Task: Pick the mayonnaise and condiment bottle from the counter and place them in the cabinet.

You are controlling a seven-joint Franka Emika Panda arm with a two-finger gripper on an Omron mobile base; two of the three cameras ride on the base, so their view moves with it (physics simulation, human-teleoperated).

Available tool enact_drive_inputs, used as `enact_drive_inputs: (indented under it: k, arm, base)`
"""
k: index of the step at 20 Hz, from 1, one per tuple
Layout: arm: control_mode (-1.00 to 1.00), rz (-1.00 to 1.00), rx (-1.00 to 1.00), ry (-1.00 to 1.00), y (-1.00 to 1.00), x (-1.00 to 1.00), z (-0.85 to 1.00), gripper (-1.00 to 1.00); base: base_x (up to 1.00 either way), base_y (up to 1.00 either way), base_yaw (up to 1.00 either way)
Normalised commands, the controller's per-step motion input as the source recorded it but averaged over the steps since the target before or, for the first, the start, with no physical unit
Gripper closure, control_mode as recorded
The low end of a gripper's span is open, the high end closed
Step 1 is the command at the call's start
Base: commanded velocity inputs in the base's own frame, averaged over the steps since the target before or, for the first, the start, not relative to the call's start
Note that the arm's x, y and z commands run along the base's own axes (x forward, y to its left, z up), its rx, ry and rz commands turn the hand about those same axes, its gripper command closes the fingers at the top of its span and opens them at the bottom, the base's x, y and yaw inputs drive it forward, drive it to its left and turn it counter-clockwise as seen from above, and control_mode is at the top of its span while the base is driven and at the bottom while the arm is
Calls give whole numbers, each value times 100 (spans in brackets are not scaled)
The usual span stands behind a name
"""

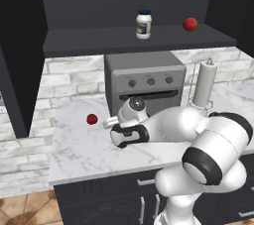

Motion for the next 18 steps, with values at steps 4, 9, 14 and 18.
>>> enact_drive_inputs:
  k: [4, 9, 14, 18]
  arm:
    - [-100, 0, 0, 0, 0, 14, 0, -100]
    - [-100, 0, 0, 0, 0, 8, -10, -100]
    - [-100, 0, 0, 1, 0, 10, -19, -100]
    - [-100, 0, 0, 0, 0, 8, -8, 100]
  base:
    - [0, 0, 0]
    - [0, 0, 0]
    - [0, 0, 0]
    - [0, 0, 0]
